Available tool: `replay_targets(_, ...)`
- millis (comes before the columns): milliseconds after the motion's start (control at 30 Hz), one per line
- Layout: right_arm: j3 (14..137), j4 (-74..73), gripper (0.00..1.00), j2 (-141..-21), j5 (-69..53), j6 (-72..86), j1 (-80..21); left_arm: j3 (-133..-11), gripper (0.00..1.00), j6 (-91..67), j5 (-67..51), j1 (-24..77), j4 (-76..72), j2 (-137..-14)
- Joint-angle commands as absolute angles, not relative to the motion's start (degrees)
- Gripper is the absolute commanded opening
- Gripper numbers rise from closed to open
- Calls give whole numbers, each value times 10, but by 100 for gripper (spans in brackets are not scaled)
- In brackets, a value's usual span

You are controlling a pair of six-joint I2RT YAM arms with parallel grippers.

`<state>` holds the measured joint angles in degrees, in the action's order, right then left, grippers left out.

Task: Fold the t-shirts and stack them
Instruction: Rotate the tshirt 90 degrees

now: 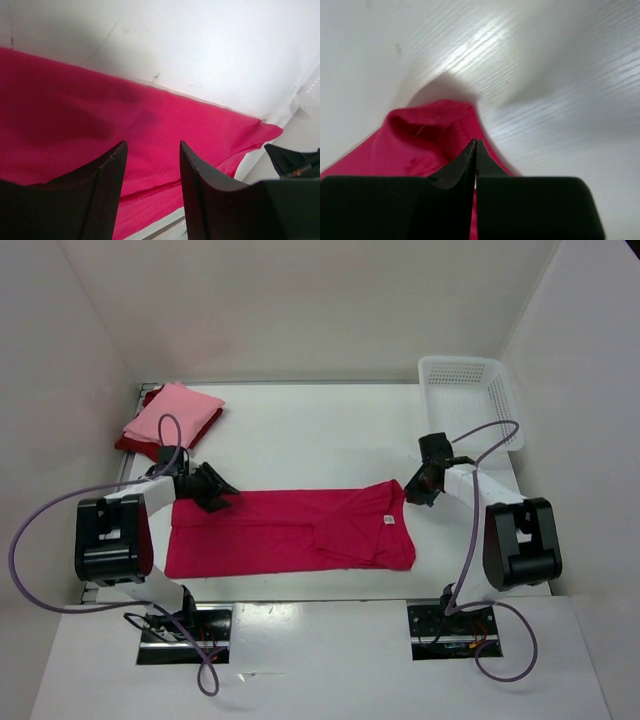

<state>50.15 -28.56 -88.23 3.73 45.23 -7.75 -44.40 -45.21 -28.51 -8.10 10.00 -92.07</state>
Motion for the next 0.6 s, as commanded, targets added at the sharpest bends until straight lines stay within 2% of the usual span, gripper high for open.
replay_targets(0,531,-297,3,-820,21,439,-92,-470,54,-451,-259,-84,109,-872)
replay_targets(167,548,-284,3,-842,-21,452,-169,-532,55,-439,-249,-26,123,-859)
replay_targets(267,548,-265,2,-880,-50,475,-219,-549,42,-419,-231,10,123,-853)
replay_targets(300,548,-265,2,-881,-50,480,-230,-564,32,-414,-231,19,123,-853)
replay_targets(367,540,-265,2,-889,-50,487,-254,-581,26,-395,-219,39,130,-853)
replay_targets(433,530,-265,2,-895,-56,493,-254,-593,23,-389,-212,45,146,-853)
replay_targets(567,512,-265,2,-919,-56,493,-254,-595,23,-377,-212,50,157,-835)
